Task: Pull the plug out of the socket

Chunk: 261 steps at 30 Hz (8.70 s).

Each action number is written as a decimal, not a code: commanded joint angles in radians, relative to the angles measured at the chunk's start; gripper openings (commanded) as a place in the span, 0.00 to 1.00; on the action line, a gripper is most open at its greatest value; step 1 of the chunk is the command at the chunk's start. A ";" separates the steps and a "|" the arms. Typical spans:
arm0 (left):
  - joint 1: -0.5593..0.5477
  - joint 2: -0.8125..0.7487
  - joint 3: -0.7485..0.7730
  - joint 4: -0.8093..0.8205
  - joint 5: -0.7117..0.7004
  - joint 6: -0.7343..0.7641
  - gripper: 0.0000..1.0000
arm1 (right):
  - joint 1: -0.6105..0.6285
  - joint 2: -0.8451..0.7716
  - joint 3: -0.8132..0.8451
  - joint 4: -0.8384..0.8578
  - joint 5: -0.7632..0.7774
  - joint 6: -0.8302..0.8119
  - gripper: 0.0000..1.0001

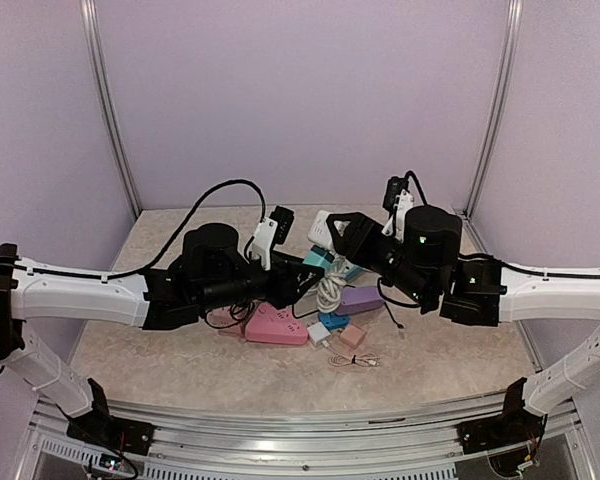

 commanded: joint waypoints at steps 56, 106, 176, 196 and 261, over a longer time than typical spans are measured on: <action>0.068 -0.047 -0.032 0.019 0.087 -0.042 0.00 | -0.024 -0.031 0.051 -0.114 0.269 -0.072 0.00; 0.215 0.045 0.019 -0.435 0.053 -0.094 0.00 | -0.128 -0.104 0.013 -0.144 0.174 -0.176 0.00; 0.223 -0.193 -0.053 0.093 0.759 -0.343 0.84 | -0.151 0.001 -0.039 0.422 -0.933 -0.202 0.00; 0.209 -0.110 -0.012 0.180 0.794 -0.404 0.67 | -0.153 0.042 -0.033 0.479 -0.957 -0.170 0.00; 0.364 -0.180 0.019 0.162 1.293 -0.468 0.00 | -0.101 -0.086 -0.171 0.212 -0.894 -0.499 0.78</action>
